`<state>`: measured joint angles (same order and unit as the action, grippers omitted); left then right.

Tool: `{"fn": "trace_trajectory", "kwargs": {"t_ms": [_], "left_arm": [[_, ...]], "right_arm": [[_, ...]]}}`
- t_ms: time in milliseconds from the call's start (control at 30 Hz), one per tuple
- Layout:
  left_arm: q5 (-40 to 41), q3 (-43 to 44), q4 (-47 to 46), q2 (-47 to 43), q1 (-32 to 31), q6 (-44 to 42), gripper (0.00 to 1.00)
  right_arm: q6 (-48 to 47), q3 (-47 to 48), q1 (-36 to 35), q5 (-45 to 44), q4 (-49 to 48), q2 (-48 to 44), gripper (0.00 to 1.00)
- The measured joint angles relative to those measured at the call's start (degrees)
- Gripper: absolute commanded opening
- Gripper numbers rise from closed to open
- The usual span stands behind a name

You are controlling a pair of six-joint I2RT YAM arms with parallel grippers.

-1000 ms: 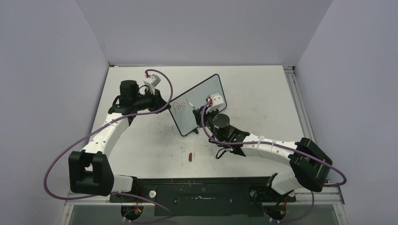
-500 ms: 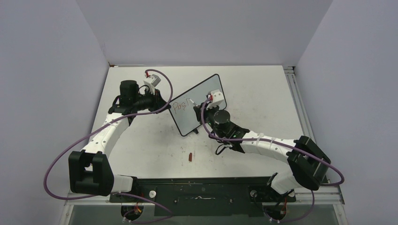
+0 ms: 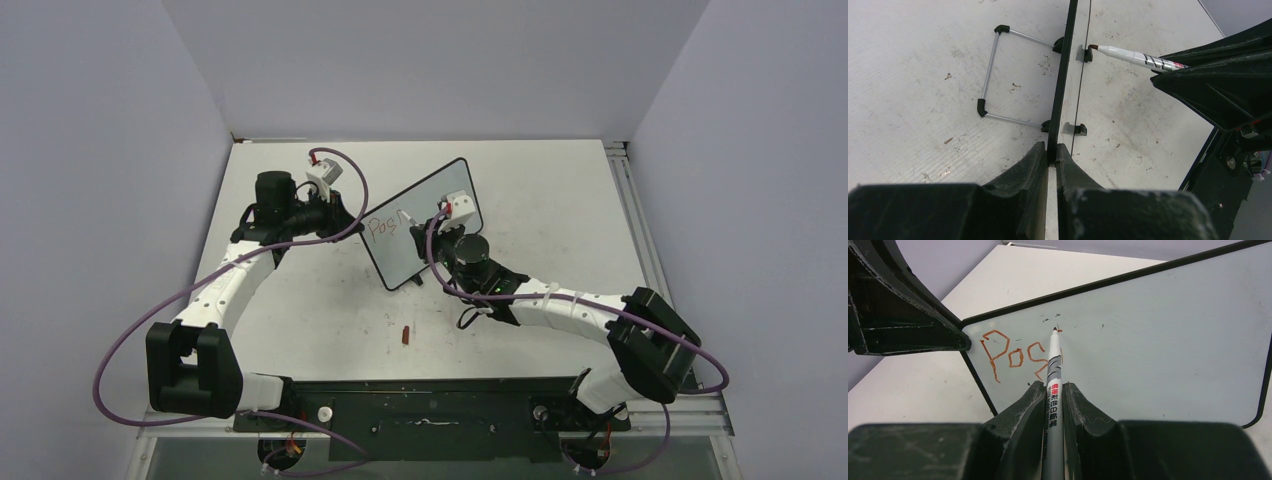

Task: Write a sentence on the whiteboard

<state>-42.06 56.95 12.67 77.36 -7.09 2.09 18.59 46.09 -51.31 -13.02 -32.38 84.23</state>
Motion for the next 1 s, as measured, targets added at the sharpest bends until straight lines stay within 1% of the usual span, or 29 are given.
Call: {"fn": "trace_trajectory", "kwargs": {"t_ms": [500, 1000], "left_arm": [[0.09, 0.00, 0.00, 0.00, 0.00, -0.02, 0.00], [0.52, 0.00, 0.04, 0.00, 0.07, 0.00, 0.00]], "right_arm": [[0.00, 2.43, 0.00, 0.66, -1.38, 3.67, 0.05], [0.04, 2.69, 0.26, 0.66, -2.03, 4.39, 0.05]]}}
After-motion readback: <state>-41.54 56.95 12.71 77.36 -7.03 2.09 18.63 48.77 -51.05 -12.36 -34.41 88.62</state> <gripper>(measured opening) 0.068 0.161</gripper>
